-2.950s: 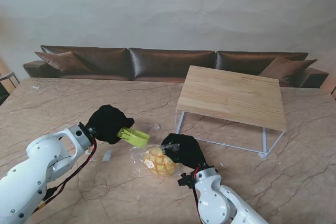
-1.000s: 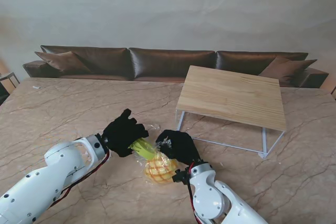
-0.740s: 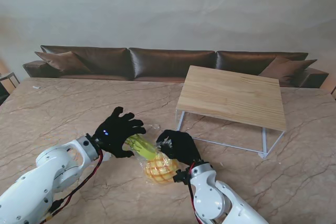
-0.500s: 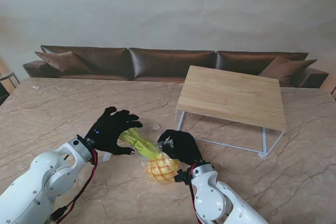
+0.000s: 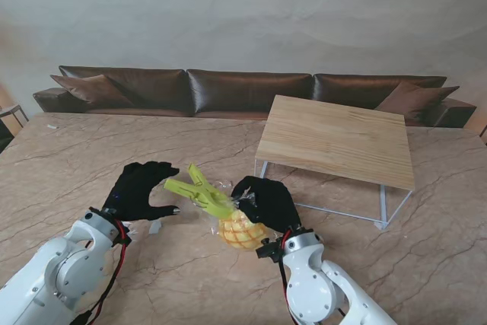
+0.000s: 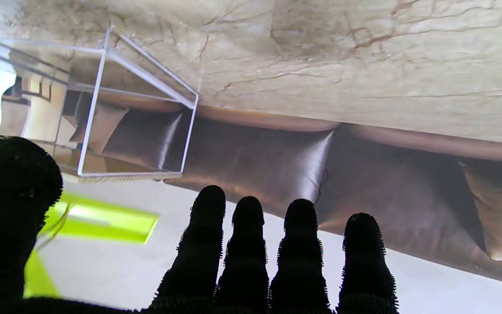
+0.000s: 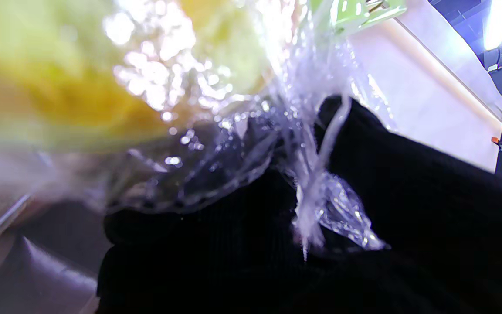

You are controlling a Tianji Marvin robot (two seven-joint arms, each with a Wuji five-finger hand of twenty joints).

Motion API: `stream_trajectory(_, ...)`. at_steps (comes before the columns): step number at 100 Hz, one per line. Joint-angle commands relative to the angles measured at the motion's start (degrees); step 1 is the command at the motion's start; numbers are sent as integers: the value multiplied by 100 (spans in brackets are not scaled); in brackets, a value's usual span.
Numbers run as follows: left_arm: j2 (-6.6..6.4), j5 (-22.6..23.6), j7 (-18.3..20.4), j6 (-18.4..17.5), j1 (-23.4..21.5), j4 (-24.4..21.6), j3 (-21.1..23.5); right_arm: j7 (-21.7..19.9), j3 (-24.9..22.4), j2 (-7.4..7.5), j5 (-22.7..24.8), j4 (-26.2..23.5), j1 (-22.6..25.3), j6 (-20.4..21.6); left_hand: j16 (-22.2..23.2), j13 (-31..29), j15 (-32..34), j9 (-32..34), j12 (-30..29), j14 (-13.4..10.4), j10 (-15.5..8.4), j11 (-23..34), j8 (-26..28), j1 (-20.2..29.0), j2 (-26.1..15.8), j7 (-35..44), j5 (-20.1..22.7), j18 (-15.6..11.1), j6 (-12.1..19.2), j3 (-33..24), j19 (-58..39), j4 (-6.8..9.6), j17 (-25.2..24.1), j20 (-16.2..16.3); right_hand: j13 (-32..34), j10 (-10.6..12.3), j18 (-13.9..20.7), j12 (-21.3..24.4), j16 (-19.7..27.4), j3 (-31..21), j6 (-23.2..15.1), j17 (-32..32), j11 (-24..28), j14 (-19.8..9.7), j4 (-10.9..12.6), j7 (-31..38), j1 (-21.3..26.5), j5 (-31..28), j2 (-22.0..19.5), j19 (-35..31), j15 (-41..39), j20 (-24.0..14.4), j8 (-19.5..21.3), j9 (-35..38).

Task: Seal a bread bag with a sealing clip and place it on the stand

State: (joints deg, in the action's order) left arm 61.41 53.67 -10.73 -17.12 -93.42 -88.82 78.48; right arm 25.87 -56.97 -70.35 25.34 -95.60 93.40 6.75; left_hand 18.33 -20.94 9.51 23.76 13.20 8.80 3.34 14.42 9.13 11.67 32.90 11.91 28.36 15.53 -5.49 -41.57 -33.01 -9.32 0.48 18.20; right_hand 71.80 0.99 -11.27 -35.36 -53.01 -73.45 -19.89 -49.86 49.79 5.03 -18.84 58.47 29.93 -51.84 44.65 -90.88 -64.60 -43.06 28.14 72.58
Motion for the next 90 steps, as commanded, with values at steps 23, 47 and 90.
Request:
stream_trajectory(23, 34, 111, -228, 31, -64, 199, -17, -118, -534, 55, 58, -1048, 234, -509, -111, 240, 12, -437, -97, -18, 22, -160, -89, 70, -279, -317, -264, -166, -109, 379, -2, 244, -72, -93, 22, 121, 138, -53, 2, -8, -580, 15, 103, 31, 33, 29, 216, -71, -251, -167, 37, -65, 139, -142)
stream_trajectory(47, 37, 95, -279, 49, -63, 304, -58, -506, -1092, 89, -219, -1685, 168, -1167, -120, 251, 3, -411, -107, -26, 18, -165, -44, 124, -328, -221, -229, -128, -75, 437, 13, 275, -97, -100, 36, 124, 142, -56, -7, -1, -577, 9, 83, 31, 36, 25, 219, -65, -254, -150, 68, -60, 120, -135)
stream_trajectory(90, 41, 95, -387, 42, -48, 448, -79, -1137, -1926, 48, -1403, -1817, -558, -2399, -139, 252, -11, -356, -117, -29, 1, -177, 25, 175, -361, -90, -203, -92, -26, 495, 22, 304, -116, -87, 12, 90, 128, -77, -43, 75, -491, 5, 61, 69, 53, 20, 282, -48, -308, -107, 90, -46, 81, -157)
